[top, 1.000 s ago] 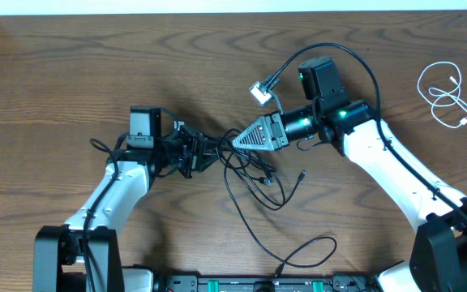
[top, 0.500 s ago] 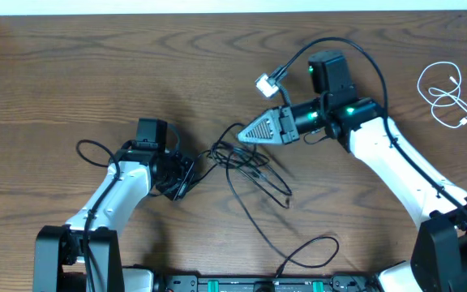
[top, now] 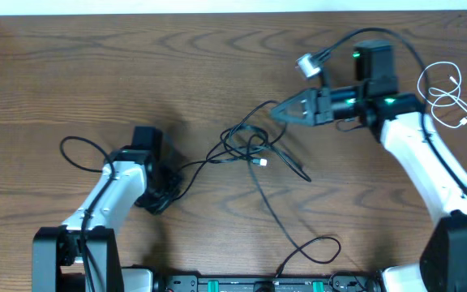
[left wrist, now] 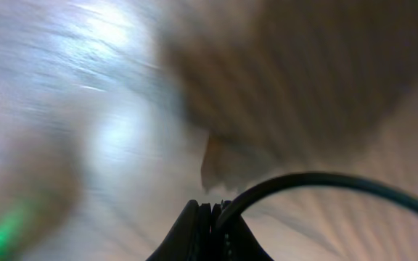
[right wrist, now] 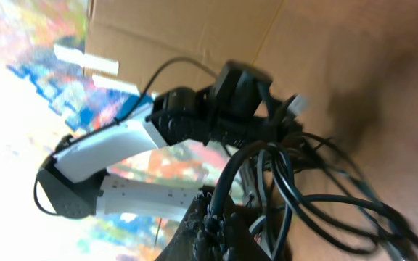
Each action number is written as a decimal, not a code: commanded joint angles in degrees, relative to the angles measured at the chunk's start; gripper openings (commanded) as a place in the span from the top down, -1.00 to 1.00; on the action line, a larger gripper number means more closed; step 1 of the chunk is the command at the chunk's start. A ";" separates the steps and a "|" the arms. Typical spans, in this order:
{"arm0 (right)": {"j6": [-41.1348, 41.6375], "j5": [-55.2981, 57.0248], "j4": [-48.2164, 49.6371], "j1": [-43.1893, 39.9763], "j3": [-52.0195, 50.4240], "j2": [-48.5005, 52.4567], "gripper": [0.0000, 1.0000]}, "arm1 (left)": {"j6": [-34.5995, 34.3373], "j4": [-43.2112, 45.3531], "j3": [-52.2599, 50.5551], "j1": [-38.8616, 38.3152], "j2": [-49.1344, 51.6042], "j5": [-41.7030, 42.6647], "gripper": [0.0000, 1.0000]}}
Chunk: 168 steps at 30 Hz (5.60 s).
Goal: Untangle cables
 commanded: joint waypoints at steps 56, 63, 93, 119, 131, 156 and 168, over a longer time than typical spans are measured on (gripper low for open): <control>-31.17 36.37 -45.59 -32.22 0.68 -4.92 0.52 | 27.69 -4.07 4.17 34.60 0.00 13.62 -0.45; -31.17 43.32 -45.48 -24.57 0.68 -4.92 0.37 | 29.42 -10.78 13.84 26.99 -0.02 13.57 -0.72; -26.58 53.24 -39.28 -4.66 0.68 -4.92 -0.21 | 23.91 -32.76 32.41 4.70 0.00 -14.64 -0.96; -23.17 53.24 -38.40 -4.66 0.68 -4.92 -0.21 | 21.44 -22.29 26.99 -6.91 0.00 -7.82 -0.02; -23.17 53.24 -38.34 -4.17 0.66 -4.92 -0.21 | 21.44 -4.81 16.79 -13.55 0.00 -7.85 0.04; -23.17 53.27 -36.79 -0.04 0.66 -4.92 -0.22 | 33.18 12.46 8.83 -15.34 0.02 -7.87 0.00; -23.17 53.29 -36.70 0.07 0.66 -4.92 -0.22 | 37.62 19.58 7.15 -15.34 0.04 -7.82 -0.18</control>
